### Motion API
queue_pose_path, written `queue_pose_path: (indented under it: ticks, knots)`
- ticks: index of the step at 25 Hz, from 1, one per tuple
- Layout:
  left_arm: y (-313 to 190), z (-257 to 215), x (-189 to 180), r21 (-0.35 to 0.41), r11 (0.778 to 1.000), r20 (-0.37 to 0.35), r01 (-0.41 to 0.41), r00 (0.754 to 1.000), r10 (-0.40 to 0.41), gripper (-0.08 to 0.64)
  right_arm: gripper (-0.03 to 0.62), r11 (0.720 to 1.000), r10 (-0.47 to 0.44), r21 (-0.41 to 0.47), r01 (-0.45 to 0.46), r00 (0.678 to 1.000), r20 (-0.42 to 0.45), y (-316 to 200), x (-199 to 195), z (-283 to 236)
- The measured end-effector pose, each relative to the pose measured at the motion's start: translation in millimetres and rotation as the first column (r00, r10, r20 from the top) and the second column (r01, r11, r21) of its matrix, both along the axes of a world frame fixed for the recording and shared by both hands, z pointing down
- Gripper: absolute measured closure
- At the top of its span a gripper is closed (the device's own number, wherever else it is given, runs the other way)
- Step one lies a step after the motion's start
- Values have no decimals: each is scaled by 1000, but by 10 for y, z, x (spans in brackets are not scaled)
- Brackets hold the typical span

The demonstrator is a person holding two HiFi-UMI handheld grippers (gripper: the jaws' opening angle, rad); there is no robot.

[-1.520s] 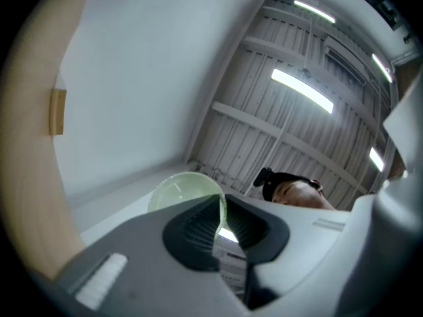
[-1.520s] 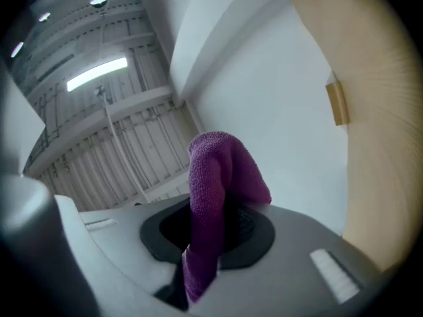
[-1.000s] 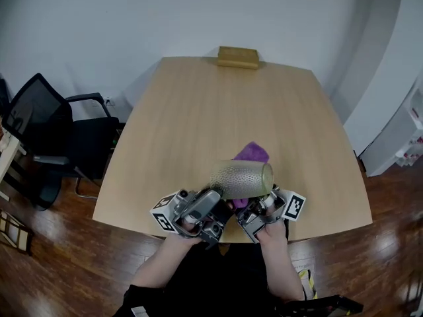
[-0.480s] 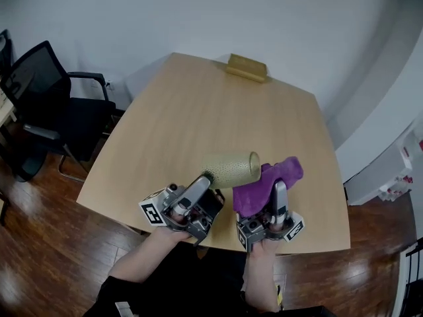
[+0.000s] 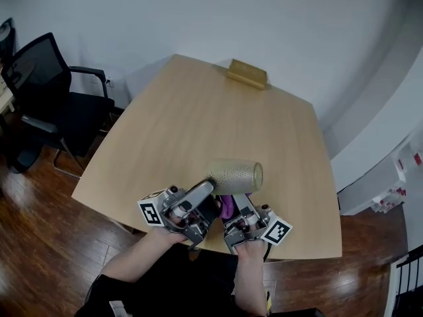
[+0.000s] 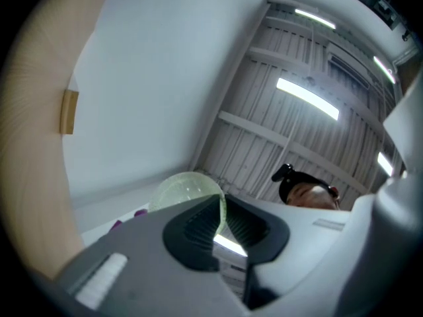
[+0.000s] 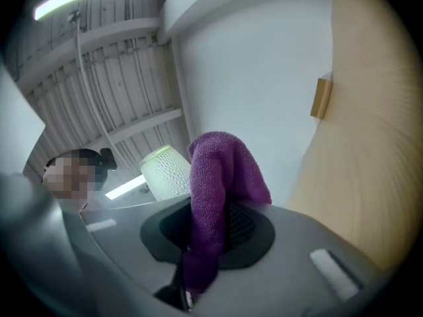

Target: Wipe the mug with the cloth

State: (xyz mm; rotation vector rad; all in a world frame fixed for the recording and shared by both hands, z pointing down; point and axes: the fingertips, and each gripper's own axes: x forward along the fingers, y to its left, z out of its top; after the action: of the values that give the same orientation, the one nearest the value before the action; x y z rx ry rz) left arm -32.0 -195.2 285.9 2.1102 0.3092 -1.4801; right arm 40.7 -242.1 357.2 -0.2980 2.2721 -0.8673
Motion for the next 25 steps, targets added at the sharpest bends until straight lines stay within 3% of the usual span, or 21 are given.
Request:
queue_pose_path:
  ticks: [2,4,7,8,9,13,16,20,23,24,25]
  knots:
    - [-70,25,-48,-25,1000,-14,4,1000,-5,514,538,999,43,23,-43,999,6,-15,150,-44]
    - [-136,52,-120,-49,999,-36,19,999,-21,514,537,995,74,61,-82,990,122,5,427,-224]
    - [-162,57,-165,-56,997,-38,52,998,-54,514,538,991,0,125,-55,915,404,156,811,-589]
    - [-163,59,-161,-55,997,-36,56,998,-58,514,538,988,-39,153,-33,896,442,222,821,-672]
    - [-163,62,-154,-56,997,-37,52,998,-54,514,538,983,-64,183,-19,897,437,280,757,-718]
    - [-127,45,-76,-51,999,-52,6,999,-9,513,538,970,-42,242,-6,980,194,336,253,-578]
    - [-115,31,-64,-49,999,-46,5,999,-7,511,538,969,24,248,-18,999,-22,233,105,-284]
    - [-181,116,-88,-78,997,-17,27,999,-29,511,538,972,77,235,-17,966,-247,138,-73,-59]
    - [-208,127,-106,-96,995,-32,28,999,-31,512,538,962,194,258,-86,882,-431,38,-31,120]
    - [-207,122,-120,-100,995,-42,29,999,-33,514,537,952,244,279,-124,860,-449,23,51,130]
    - [-209,117,-135,-103,994,-50,33,998,-38,514,537,937,289,309,-164,861,-419,38,170,70]
